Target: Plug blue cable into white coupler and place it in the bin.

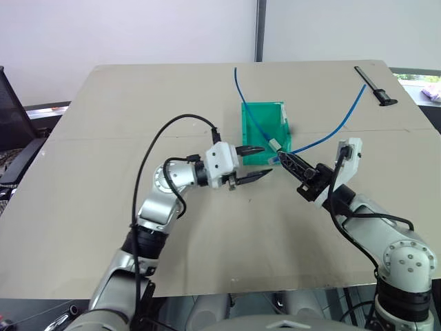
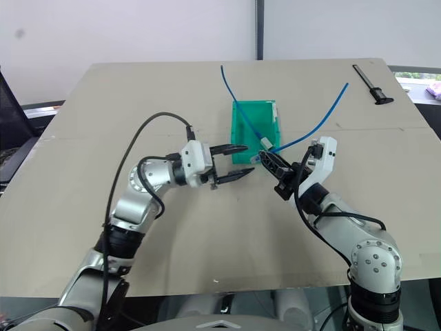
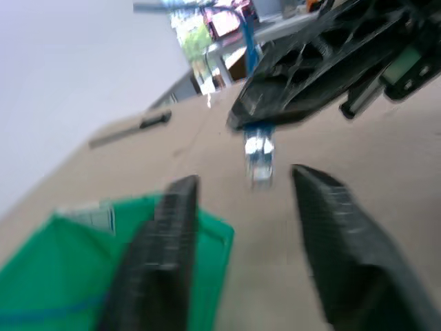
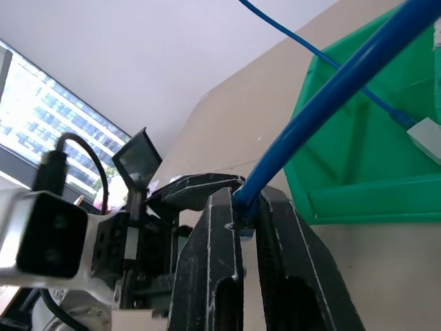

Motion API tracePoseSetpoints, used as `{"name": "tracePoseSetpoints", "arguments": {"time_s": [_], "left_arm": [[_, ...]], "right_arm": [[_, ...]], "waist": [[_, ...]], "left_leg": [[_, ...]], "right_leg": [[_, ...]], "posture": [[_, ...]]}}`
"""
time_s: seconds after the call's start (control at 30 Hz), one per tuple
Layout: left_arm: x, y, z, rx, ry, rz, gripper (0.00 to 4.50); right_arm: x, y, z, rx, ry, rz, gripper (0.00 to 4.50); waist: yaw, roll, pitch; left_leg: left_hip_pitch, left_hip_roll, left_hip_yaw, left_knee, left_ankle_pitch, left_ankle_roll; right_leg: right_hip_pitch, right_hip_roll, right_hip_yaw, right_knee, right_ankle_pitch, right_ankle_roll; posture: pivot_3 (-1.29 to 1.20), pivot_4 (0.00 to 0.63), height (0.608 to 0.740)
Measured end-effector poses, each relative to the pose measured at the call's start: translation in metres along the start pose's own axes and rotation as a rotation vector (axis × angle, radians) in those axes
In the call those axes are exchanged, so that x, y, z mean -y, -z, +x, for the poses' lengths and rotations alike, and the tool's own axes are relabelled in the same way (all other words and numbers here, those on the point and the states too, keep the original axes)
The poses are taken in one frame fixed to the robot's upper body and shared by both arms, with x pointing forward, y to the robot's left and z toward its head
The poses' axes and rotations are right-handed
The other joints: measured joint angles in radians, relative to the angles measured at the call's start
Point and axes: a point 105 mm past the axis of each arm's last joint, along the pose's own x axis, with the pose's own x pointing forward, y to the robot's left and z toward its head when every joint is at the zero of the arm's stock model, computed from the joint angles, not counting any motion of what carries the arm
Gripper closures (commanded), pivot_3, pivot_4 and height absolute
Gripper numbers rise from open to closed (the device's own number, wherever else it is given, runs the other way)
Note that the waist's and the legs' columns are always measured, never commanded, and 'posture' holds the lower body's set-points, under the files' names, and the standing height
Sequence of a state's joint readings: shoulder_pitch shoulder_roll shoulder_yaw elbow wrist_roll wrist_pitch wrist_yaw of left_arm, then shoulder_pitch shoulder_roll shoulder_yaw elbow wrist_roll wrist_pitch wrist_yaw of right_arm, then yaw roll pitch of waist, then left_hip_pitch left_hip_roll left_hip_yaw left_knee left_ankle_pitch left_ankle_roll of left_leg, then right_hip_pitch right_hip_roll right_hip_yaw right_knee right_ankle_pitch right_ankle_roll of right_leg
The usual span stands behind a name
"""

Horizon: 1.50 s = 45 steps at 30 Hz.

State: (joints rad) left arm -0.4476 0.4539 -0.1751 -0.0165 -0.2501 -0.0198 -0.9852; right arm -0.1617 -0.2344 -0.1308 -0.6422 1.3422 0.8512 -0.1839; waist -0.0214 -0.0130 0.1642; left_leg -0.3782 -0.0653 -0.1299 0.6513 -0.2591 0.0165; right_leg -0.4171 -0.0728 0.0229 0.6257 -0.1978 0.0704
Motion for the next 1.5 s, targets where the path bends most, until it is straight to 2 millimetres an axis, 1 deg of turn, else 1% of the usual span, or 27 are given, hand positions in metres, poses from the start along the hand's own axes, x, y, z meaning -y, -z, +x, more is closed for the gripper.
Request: {"name": "tracePoseSetpoints", "arguments": {"time_s": [0.03, 0.13, 0.17, 0.2, 0.3, 0.37, 0.43, 0.5, 0.63, 0.77, 0.9, 1.03, 1.13, 1.17, 1.23, 1.3, 1.37, 1.4, 1.5], "left_arm": [[-0.001, 0.003, -0.005, -0.017, -0.017, -0.028, 1.13], [-0.009, 0.018, -0.035, -0.125, -0.093, -0.154, 1.13], [-0.012, 0.022, -0.042, -0.146, -0.117, -0.174, 1.13], [-0.016, 0.024, -0.054, -0.153, -0.149, -0.201, 1.13], [-0.025, 0.037, -0.092, -0.242, -0.161, -0.285, 1.13], [-0.038, 0.048, -0.13, -0.312, -0.221, -0.356, 1.13], [-0.044, 0.05, -0.144, -0.329, -0.21, -0.376, 1.13], [-0.052, 0.052, -0.153, -0.347, -0.205, -0.377, 1.13], [-0.064, 0.056, -0.16, -0.393, -0.158, -0.339, 1.13], [-0.065, 0.07, -0.161, -0.451, -0.096, -0.319, 1.13], [-0.067, 0.077, -0.152, -0.468, -0.043, -0.289, 1.13], [-0.064, 0.086, -0.141, -0.482, 0.013, -0.267, 1.13], [-0.058, 0.093, -0.137, -0.497, 0.054, -0.263, 1.13], [-0.057, 0.095, -0.136, -0.5, 0.063, -0.261, 1.34], [-0.057, 0.097, -0.133, -0.495, 0.068, -0.258, 1.94], [-0.055, 0.1, -0.132, -0.504, 0.078, -0.26, 2.89], [-0.054, 0.1, -0.132, -0.504, 0.093, -0.25, 3.99], [-0.054, 0.099, -0.132, -0.504, 0.095, -0.248, 4.16], [-0.053, 0.1, -0.131, -0.497, 0.102, -0.244, 4.15]], "right_arm": [[0.001, -0.001, 0.0, 0.0, 0.004, 0.0, 4.5], [0.012, 0.001, -0.002, -0.018, 0.028, 0.006, 4.5], [0.014, 0.001, -0.003, -0.02, 0.031, 0.008, 4.5], [0.017, 0.002, -0.004, -0.026, 0.035, 0.01, 4.5], [0.024, 0.003, -0.005, -0.034, 0.039, 0.015, 4.5], [0.03, 0.002, -0.007, -0.031, 0.053, 0.019, 4.5], [0.03, 0.002, -0.005, -0.029, 0.048, 0.021, 4.5], [0.029, 0.003, -0.004, -0.027, 0.037, 0.02, 4.5], [0.029, 0.004, -0.003, -0.026, 0.035, 0.016, 4.5], [0.03, 0.004, -0.004, -0.02, 0.043, 0.013, 4.5], [0.032, 0.006, -0.007, -0.012, 0.057, 0.018, 4.5], [0.031, 0.005, -0.01, 0.001, 0.064, 0.016, 4.5], [0.03, 0.004, -0.011, 0.01, 0.065, 0.007, 4.5], [0.03, 0.003, -0.011, 0.013, 0.067, 0.004, 4.5], [0.03, 0.003, -0.011, 0.018, 0.075, 0.001, 4.5], [0.031, 0.003, -0.012, 0.023, 0.082, 0.0, 4.5], [0.032, 0.004, -0.013, 0.022, 0.088, 0.0, 4.5], [0.032, 0.004, -0.012, 0.021, 0.088, -0.001, 4.5], [0.032, 0.005, -0.013, 0.019, 0.089, -0.005, 4.5]], "waist": [[0.0, 0.0, 0.0], [0.0, 0.0, 0.0], [0.0, 0.0, 0.0], [0.001, 0.001, 0.0], [-0.001, 0.001, 0.0], [-0.006, 0.001, 0.001], [0.0, 0.001, 0.001], [0.006, 0.001, 0.001], [0.008, 0.001, 0.001], [0.006, 0.001, 0.001], [0.007, 0.0, 0.0], [0.006, 0.0, 0.0], [0.003, 0.0, 0.0], [0.003, 0.0, 0.0], [0.003, 0.0, 0.0], [0.003, 0.0, 0.0], [0.003, 0.0, 0.0], [0.003, 0.0, 0.0], [0.003, 0.0, 0.0]], "left_leg": [[0.0, 0.0, 0.0, 0.0, 0.0, 0.0], [0.0, 0.0, 0.0, 0.0, 0.0, 0.0], [0.0, 0.0, 0.0, 0.0, 0.0, 0.0], [0.0, 0.0, 0.0, 0.0, 0.0, 0.0], [0.001, 0.0, 0.001, -0.001, 0.0, 0.0], [0.001, 0.0, 0.003, -0.001, 0.0, 0.0], [0.0, 0.0, 0.005, -0.001, 0.0, 0.0], [0.0, 0.0, 0.005, -0.001, 0.0, 0.0], [0.0, 0.0, 0.006, -0.001, 0.0, 0.0], [-0.001, 0.0, 0.006, -0.001, 0.0, 0.0], [-0.001, 0.0, 0.006, -0.001, 0.0, 0.0], [-0.001, 0.0, 0.006, -0.001, 0.0, 0.0], [-0.001, 0.0, 0.006, -0.001, 0.0, 0.0], [-0.001, 0.0, 0.006, -0.001, 0.0, 0.0], [-0.001, 0.0, 0.006, 0.0, 0.0, 0.0], [-0.001, 0.0, 0.006, 0.0, 0.0, 0.0], [-0.001, 0.0, 0.006, 0.0, 0.0, 0.0], [-0.001, 0.0, 0.006, 0.0, 0.0, 0.0], [-0.001, 0.0, 0.006, 0.0, 0.0, 0.0]], "right_leg": [[0.0, 0.0, 0.0, 0.0, 0.0, 0.0], [0.0, 0.0, 0.0, 0.0, 0.0, 0.0], [0.0, 0.0, 0.0, 0.0, 0.0, 0.0], [0.0, 0.0, 0.0, 0.0, 0.0, 0.0], [0.0, 0.001, 0.0, 0.0, 0.0, 0.0], [0.0, 0.002, 0.0, 0.0, 0.0, 0.0], [0.0, 0.001, -0.001, 0.0, 0.0, 0.0], [0.0, 0.001, -0.001, -0.001, 0.0, 0.0], [0.0, 0.0, 0.0, -0.001, 0.0, 0.0], [-0.001, 0.0, 0.0, -0.001, 0.0, 0.0], [-0.002, 0.0, 0.0, 0.0, 0.0, 0.0], [-0.002, 0.0, 0.0, 0.0, 0.0, 0.0], [-0.002, 0.0, 0.0, 0.0, 0.0, 0.0], [-0.002, 0.0, 0.0, 0.0, 0.0, 0.0], [-0.002, 0.001, 0.0, 0.0, 0.0, 0.0], [-0.002, 0.001, 0.0, 0.0, 0.0, 0.0], [-0.002, 0.0, 0.0, 0.0, 0.0, 0.0], [-0.002, 0.0, 0.0, 0.0, 0.0, 0.0], [-0.002, 0.0, 0.0, 0.0, 0.0, 0.0]], "posture": [[0.0, 0.15, 0.74], [0.0, 0.15, 0.74], [0.0, 0.15, 0.74], [0.0, 0.15, 0.74], [0.0, 0.15, 0.74], [0.0, 0.15, 0.74], [0.0, 0.15, 0.74], [0.0, 0.15, 0.74], [0.0, 0.15, 0.74], [0.0, 0.15, 0.74], [0.0, 0.15, 0.74], [0.0, 0.15, 0.74], [0.0, 0.15, 0.74], [0.0, 0.15, 0.74], [0.0, 0.15, 0.74], [0.0, 0.15, 0.74], [0.0, 0.15, 0.74], [0.0, 0.15, 0.74], [0.0, 0.15, 0.74]]}}
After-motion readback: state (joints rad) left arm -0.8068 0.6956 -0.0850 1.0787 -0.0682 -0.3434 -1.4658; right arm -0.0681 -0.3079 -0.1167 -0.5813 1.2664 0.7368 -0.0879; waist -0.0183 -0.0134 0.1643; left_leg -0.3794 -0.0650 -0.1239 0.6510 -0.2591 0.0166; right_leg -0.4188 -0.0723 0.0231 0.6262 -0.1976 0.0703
